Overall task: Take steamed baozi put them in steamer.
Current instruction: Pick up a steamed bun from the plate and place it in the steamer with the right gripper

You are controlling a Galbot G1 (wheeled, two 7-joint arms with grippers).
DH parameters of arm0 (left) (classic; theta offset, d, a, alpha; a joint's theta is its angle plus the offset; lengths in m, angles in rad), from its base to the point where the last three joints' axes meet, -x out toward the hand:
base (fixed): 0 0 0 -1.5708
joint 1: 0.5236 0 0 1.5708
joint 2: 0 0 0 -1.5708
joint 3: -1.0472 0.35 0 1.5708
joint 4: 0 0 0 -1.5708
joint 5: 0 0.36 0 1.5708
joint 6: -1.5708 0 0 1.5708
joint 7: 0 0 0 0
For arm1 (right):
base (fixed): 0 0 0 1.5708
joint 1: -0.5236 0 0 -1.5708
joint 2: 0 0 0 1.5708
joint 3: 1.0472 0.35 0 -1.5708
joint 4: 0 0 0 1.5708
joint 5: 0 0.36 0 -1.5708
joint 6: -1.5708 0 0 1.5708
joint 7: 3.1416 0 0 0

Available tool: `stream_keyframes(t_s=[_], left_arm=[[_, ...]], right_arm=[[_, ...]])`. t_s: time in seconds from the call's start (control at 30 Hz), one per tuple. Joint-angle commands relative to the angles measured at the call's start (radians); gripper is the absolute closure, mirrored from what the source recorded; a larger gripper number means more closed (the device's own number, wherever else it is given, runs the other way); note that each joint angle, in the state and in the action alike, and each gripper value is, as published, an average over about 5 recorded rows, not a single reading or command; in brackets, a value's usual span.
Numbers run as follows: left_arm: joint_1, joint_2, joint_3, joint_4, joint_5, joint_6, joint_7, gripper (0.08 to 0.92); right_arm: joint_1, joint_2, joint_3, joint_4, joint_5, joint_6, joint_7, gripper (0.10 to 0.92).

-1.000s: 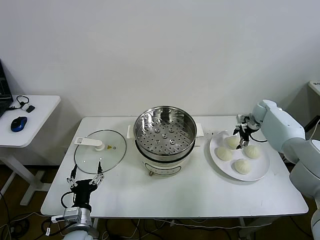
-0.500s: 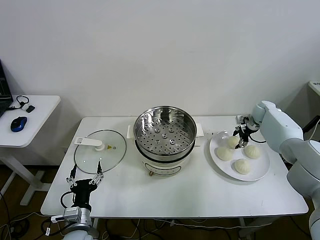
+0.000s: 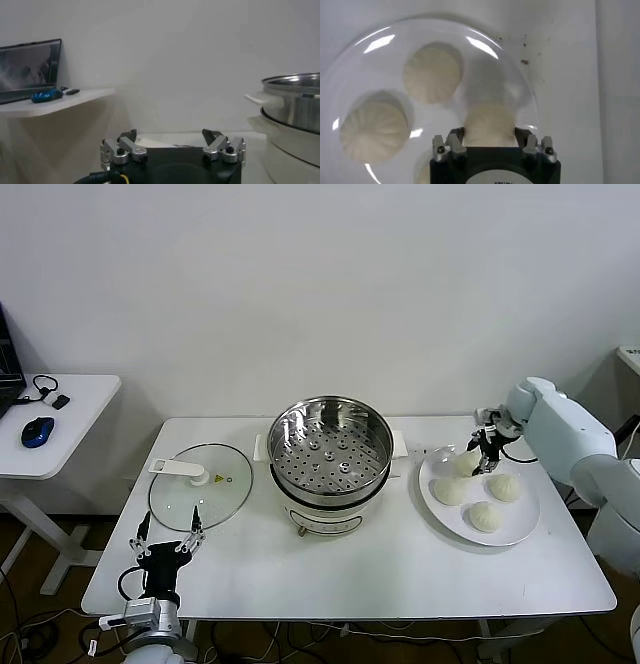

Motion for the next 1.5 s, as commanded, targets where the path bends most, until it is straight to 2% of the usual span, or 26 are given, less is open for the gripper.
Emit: stream_keyframes(t_s=[0.03,0.23,0.5,0.67,0.87,1.07,1.17,1.5], left_arm=[[0.001,-0.040,-0.002,-0.003,-0.002,0.001,0.000,0.177],[0.001,-0.040,-0.002,-0.002,-0.003,-0.001,0.000,0.177],[0.000,-0.043,0.006,-0.004,0.001,0.000,0.000,0.177],[0.001,-0.044,0.015,-0.005,0.003,-0.001,0.000,0.177],[0.002,-0.044,0.011,0.000,0.004,-0.002,-0.003,0.177],[0.001,-0.048,0.017,0.001,0.008,-0.001,-0.006,0.177],[0.001,-0.049,0.020,0.002,0.011,-0.001,-0.007,0.177],[0.005,-0.048,-0.005,0.003,0.007,-0.002,-0.008,0.177]], right_arm=[[0.106,-0.046,-0.179,0.121,0.144,-0.005,-0.015,0.371],[0.283,-0.104,-0.394,0.386,0.258,-0.015,-0.011,0.372],[0.509,-0.093,-0.559,0.672,0.300,0.029,0.024,0.365],[0.570,-0.043,-0.577,0.748,0.273,0.096,0.045,0.364],[0.595,0.010,-0.564,0.819,0.169,0.239,0.088,0.363],[0.579,0.106,-0.542,0.760,0.046,0.381,0.139,0.351],[0.541,0.168,-0.526,0.692,-0.032,0.444,0.167,0.346],[0.360,0.341,-0.441,0.419,-0.152,0.589,0.210,0.327]])
